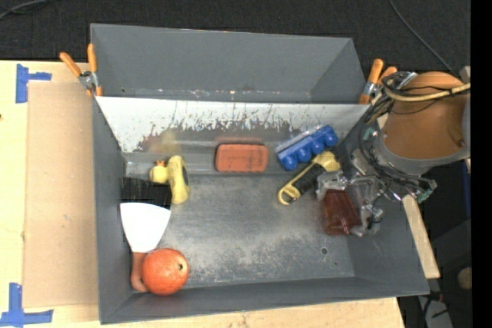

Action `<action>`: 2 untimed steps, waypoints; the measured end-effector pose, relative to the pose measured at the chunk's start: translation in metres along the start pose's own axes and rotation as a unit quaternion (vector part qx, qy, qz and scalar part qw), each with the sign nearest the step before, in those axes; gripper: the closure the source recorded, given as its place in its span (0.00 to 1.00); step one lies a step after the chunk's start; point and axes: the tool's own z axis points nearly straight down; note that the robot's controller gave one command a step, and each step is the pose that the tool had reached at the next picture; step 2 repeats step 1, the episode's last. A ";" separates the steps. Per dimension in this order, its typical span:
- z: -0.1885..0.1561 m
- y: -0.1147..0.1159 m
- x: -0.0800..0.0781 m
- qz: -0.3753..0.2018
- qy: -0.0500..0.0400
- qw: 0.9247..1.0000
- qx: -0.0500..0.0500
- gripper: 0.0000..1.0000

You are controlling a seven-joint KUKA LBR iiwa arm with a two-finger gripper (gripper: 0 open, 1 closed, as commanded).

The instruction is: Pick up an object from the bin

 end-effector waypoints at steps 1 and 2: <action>0.011 -0.007 -0.026 0.015 -0.004 1.000 -0.004 1.00; 0.011 -0.007 -0.026 0.015 -0.004 1.000 -0.004 1.00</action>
Offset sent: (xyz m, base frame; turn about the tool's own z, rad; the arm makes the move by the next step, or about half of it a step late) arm 0.0000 0.0000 0.0000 0.0000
